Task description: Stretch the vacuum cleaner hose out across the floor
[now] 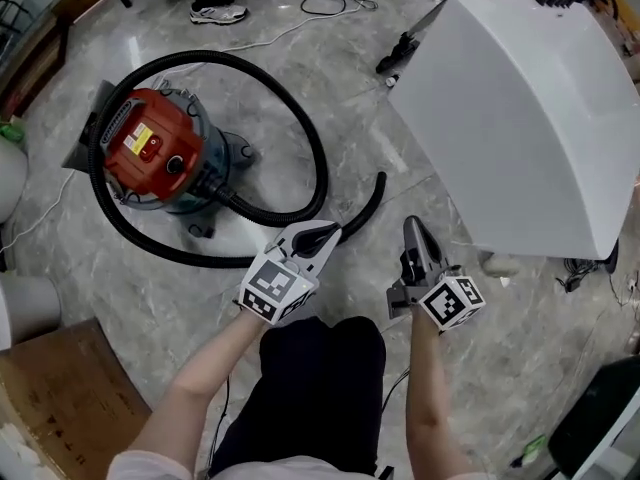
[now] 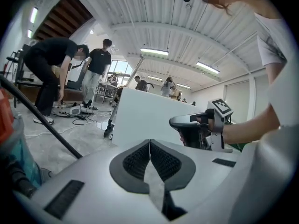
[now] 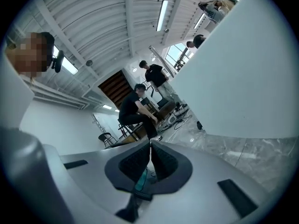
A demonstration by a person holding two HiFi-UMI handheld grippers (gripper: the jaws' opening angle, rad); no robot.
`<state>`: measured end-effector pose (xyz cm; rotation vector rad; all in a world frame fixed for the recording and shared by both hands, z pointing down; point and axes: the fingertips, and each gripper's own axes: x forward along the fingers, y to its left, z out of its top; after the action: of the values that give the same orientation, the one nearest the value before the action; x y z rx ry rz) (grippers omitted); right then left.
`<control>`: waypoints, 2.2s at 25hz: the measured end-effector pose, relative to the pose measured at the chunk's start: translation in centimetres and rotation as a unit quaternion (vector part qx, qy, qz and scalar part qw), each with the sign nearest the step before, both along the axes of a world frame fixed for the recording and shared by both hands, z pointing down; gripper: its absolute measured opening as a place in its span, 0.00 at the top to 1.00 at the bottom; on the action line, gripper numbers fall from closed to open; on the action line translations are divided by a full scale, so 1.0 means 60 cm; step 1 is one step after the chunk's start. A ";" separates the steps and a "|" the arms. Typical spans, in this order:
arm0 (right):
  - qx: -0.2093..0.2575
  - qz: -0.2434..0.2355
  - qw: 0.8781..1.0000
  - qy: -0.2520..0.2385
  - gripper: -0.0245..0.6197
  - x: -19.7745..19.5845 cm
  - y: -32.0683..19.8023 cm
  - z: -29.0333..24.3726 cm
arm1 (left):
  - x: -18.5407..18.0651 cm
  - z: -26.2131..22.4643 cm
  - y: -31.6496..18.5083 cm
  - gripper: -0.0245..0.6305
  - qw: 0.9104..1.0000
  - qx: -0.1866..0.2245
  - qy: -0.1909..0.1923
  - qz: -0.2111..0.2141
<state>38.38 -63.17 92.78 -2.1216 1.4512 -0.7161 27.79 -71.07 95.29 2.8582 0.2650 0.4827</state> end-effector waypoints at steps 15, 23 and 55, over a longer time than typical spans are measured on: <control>-0.083 -0.012 0.996 0.037 0.93 0.022 -0.006 0.295 | 0.017 0.289 -0.028 0.95 0.999 -0.006 -0.016 0.036; -0.117 -0.025 0.993 0.003 0.93 0.019 -0.015 0.419 | 0.019 0.398 0.017 0.92 0.995 -0.017 -0.044 0.090; -0.053 -0.014 0.976 -0.209 0.64 -0.019 -0.084 0.633 | -0.021 0.636 0.078 0.43 0.963 -0.015 -0.218 0.158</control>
<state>37.23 -68.19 130.77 -1.8779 1.2353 -1.1904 26.51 -66.38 133.44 2.5949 0.6377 1.1343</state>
